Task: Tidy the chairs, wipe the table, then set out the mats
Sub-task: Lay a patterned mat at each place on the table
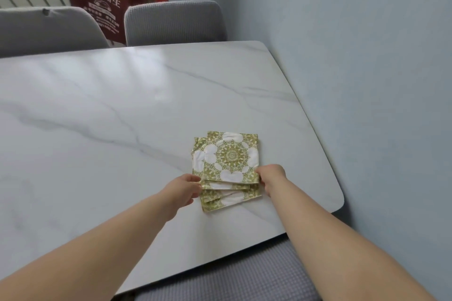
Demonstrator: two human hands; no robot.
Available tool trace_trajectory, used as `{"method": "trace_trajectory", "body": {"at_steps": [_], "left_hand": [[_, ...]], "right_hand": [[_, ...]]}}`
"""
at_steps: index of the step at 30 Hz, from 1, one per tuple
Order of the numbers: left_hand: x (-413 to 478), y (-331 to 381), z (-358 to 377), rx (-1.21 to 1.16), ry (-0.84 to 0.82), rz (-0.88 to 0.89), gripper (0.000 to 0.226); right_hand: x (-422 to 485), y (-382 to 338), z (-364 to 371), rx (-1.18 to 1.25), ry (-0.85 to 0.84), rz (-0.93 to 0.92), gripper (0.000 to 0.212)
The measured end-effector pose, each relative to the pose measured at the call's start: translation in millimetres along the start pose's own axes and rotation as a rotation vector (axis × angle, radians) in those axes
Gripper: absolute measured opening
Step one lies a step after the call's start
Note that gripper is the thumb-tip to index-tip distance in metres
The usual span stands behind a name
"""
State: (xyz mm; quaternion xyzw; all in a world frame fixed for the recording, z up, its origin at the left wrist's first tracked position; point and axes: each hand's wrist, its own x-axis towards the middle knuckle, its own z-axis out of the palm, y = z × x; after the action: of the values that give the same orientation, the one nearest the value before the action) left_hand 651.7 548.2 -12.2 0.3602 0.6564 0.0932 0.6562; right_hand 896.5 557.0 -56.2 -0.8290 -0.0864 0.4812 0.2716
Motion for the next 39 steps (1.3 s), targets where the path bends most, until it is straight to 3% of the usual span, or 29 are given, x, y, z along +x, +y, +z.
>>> {"method": "trace_trajectory", "body": {"at_steps": [4, 12, 14, 16, 23, 28, 31, 33, 36, 39], "left_hand": [[4, 0, -1, -0.016, 0.005, -0.013, 0.028], [3, -3, -5, -0.08, 0.011, -0.027, 0.021], [2, -4, -7, -0.092, 0.013, -0.027, 0.024], [0, -7, -9, -0.11, 0.005, -0.027, 0.028], [-23, -9, -39, -0.449, 0.06, -0.047, 0.045], [-47, -25, -90, -0.721, -0.139, -0.125, 0.08], [-75, -37, -127, -0.887, -0.103, -0.062, 0.053], [-87, -49, -150, -0.789, 0.025, 0.003, 0.032], [-104, -78, -199, -0.568, 0.202, 0.083, 0.033], [-125, -106, -248, -0.497, 0.306, 0.107, 0.029]], "right_hand": [[-1, -5, 1, -0.078, 0.027, -0.08, 0.012], [-22, -16, -2, -0.642, 0.205, -0.456, 0.013], [-31, -17, 2, -0.645, 0.236, -0.609, 0.014], [-45, -19, 8, -0.49, 0.117, -0.701, 0.013], [-126, -44, 46, 0.276, -0.513, -0.466, 0.019], [-178, -48, 77, 0.51, -0.878, -0.307, 0.014], [-204, -38, 102, 0.481, -0.886, -0.262, 0.012], [-214, -28, 119, 0.435, -0.81, -0.233, 0.016], [-229, -6, 156, 0.273, -0.736, -0.19, 0.02], [-250, 16, 202, 0.064, -0.709, -0.142, 0.014]]}}
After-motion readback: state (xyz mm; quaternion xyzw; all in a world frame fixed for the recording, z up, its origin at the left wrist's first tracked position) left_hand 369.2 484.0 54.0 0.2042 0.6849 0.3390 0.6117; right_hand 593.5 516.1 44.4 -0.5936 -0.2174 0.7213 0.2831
